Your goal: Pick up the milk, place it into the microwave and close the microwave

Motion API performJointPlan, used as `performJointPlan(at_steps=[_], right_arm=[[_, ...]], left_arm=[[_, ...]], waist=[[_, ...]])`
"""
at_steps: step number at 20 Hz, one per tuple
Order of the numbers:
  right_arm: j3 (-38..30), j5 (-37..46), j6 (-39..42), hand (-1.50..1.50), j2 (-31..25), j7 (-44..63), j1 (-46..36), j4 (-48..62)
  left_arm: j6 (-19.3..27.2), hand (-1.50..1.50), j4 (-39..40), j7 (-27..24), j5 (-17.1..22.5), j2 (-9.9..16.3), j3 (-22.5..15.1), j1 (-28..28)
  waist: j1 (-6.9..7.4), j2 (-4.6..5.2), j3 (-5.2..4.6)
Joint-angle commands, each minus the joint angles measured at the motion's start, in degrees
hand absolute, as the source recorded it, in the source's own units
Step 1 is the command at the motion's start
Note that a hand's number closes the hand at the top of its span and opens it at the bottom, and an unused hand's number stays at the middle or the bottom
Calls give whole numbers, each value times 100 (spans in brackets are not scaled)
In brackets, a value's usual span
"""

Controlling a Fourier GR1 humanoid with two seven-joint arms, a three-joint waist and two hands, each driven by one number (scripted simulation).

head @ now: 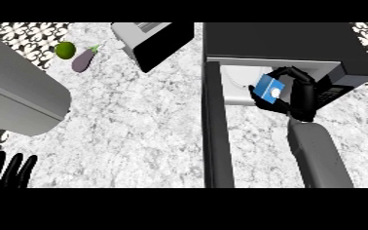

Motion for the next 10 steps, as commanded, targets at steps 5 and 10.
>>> performJointPlan(at_steps=[5,10], right_arm=[[-421,231,-1083,150,-157,775,-948,905],[-362,782,-1681,-150,-451,174,-627,769]], left_arm=[[22,-150,72,54,-175,83,2,-218],[19,-150,56,109,-314,167,-15,-354]], waist=[[565,388,-84],[679,460,-109]])
